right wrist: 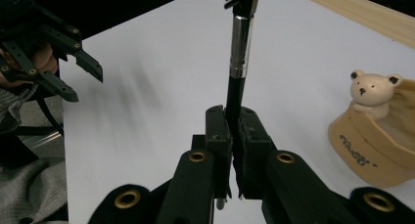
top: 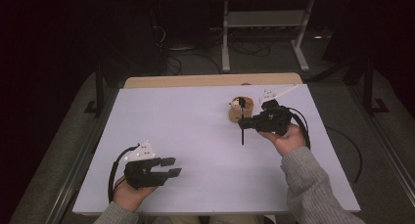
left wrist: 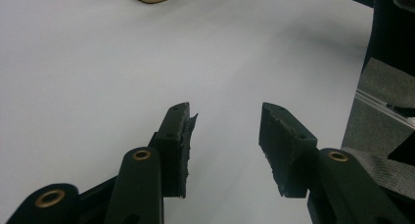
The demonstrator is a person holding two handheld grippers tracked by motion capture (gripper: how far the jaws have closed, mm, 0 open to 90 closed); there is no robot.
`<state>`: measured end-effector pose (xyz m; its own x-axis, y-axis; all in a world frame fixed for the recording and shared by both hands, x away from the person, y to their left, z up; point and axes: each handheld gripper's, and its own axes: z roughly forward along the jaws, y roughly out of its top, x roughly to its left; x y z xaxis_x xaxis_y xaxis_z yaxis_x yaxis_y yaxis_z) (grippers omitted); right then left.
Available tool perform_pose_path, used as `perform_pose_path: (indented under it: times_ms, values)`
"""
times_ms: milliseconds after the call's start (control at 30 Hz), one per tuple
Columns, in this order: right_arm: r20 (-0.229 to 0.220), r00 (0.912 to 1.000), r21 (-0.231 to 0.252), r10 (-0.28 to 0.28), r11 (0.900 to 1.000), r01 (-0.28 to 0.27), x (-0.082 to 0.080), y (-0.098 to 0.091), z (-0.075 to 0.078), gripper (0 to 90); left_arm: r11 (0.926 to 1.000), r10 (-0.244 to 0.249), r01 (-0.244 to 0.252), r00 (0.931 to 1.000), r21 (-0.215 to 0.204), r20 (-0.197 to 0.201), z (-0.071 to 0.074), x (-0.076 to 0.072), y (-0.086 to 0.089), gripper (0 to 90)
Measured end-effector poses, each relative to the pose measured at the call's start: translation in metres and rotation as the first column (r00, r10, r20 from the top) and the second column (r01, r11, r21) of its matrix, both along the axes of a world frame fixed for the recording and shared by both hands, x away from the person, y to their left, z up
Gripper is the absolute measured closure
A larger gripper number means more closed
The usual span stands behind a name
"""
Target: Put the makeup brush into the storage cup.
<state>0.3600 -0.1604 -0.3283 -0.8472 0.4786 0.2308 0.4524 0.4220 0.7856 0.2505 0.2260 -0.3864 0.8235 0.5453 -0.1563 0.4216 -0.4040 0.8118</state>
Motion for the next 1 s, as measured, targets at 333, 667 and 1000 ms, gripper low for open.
perform_pose_path:
  times_ms: [333,667,1000]
  values:
    - [0.005,0.9995,-0.029,-0.03,0.9991,0.03,0.012,-0.001,0.013,84.5,0.9996,0.028,-0.028,0.9996,-0.008,-0.006,-0.001,0.0,0.009,54.5]
    - [0.004,0.9984,-0.035,-0.056,0.9978,0.056,0.025,-0.003,0.024,84.5,0.9991,0.042,-0.042,0.9991,-0.009,0.001,-0.002,0.001,0.011,54.3]
    - [0.007,0.9973,-0.041,-0.074,0.9964,0.074,0.042,0.002,0.036,84.5,0.9981,0.06,-0.06,0.9982,-0.014,-0.001,-0.001,0.002,0.016,54.2]
